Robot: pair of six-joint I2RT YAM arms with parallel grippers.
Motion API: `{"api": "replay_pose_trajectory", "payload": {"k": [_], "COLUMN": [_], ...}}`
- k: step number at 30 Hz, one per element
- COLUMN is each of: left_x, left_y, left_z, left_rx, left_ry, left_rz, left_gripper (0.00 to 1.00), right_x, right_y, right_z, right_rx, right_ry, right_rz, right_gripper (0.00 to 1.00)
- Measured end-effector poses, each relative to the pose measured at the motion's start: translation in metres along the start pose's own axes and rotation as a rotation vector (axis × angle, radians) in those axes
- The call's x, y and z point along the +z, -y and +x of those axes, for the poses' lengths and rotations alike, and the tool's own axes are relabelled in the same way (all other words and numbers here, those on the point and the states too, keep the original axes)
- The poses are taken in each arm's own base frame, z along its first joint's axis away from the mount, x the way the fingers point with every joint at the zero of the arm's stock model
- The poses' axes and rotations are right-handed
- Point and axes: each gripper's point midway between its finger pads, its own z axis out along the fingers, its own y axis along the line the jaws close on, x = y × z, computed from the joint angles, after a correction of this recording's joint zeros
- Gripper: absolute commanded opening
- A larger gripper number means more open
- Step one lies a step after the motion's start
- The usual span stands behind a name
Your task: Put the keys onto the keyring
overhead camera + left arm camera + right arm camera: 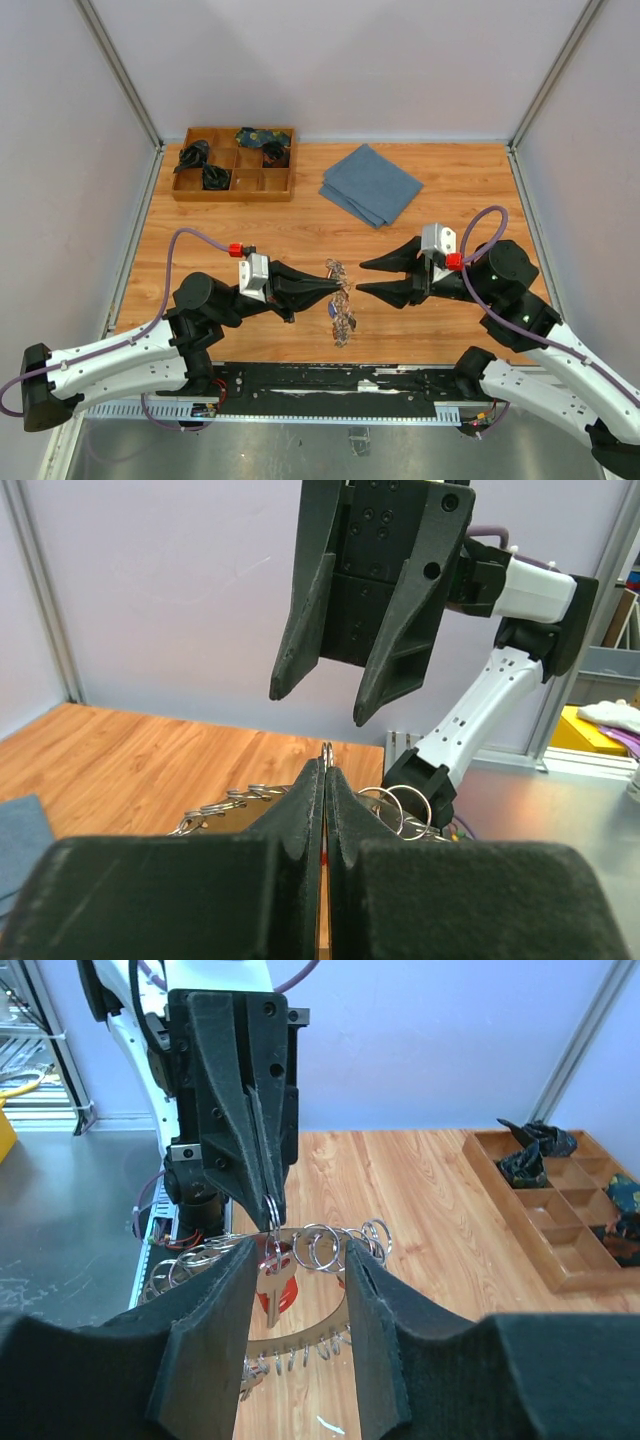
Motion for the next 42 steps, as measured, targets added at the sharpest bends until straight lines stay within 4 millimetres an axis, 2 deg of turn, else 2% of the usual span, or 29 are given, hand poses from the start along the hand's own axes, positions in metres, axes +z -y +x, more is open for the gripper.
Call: {"api": "replay_pose_trajectory", "payload": {"k": [9, 24, 27, 31, 34, 36, 39, 42], "left_x": [0.002, 0.002, 0.002, 0.002, 0.002, 0.002, 0.002, 0.002], "left_y": [0.004, 0.006, 0.006, 0.006, 0.006, 0.006, 0.006, 0.005], "left_z": [-0.003, -0.003, -0.003, -0.003, -0.003, -0.003, -0.005, -0.009], "left_rx": [-0.002, -0.004, -0.004, -0.004, -0.004, -0.004, -0.003, -0.001], "left_ry": [0.008, 0.006, 0.005, 0.006, 0.006, 0.005, 0.012, 0.022], "left_rz": [0.022, 0.033, 0.034, 0.033, 0.032, 0.033, 0.034, 0.027], "left_gripper": [0.00, 0.01, 0.01, 0.01, 0.01, 0.06, 0.23, 0.33], "right_x": [0.009, 0.019, 0.020, 0.020, 0.020, 0.019, 0.018, 0.014], "right_y": [-0.011, -0.015, -0.016, -0.019, -0.021, -0.023, -0.021, -0.017], "right_z": [0.005, 0.019, 0.020, 0.021, 0.021, 0.020, 0.016, 0.011], "right_rx": [-0.049, -0.025, -0.024, -0.024, -0.028, -0.026, -0.020, -0.009], "right_ry": [0.015, -0.023, -0.026, -0.027, -0.029, -0.045, -0.098, -0.193], "right_rz": [-0.080, -0.127, -0.134, -0.152, -0.165, -0.170, -0.167, -0.152], "right_gripper": [0.34, 0.23, 0.18, 0.02, 0.00, 0.00, 0.00, 0.00]}}
